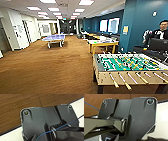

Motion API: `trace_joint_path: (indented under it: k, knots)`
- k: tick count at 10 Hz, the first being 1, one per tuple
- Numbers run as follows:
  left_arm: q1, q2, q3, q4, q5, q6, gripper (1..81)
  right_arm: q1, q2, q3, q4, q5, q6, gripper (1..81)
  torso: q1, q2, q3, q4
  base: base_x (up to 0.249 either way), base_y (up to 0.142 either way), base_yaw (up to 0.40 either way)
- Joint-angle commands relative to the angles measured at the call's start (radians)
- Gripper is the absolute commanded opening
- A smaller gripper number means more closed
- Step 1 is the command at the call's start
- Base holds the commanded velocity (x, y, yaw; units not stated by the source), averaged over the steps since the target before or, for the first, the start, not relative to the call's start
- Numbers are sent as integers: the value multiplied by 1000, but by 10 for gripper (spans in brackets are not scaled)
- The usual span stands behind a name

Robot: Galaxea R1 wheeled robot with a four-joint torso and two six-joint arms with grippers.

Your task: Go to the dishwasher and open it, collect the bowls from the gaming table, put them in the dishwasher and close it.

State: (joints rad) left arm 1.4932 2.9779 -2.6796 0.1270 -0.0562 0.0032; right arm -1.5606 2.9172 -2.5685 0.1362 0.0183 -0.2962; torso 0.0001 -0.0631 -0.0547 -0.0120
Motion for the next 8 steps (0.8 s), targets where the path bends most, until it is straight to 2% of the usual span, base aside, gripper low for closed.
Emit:
trace_joint_path:
  k: [1, 2, 8]
  knots:
    - [-55, -6, 1, -3, 45, 6, 811, 47, -10, 1, -7, -60, -6, 811, 0, 0, 0, 0, 124, 0, 0]
    - [-55, -5, 1, -3, 45, 6, 811, 47, -10, 1, -7, -60, -6, 811, 0, 0, 0, 0, 124, 0, 0]
    - [-55, -6, 1, -3, 47, 8, 811, 47, -8, 1, -7, -60, -6, 811, 0, 0, 0, 0, 124, 63, 0]
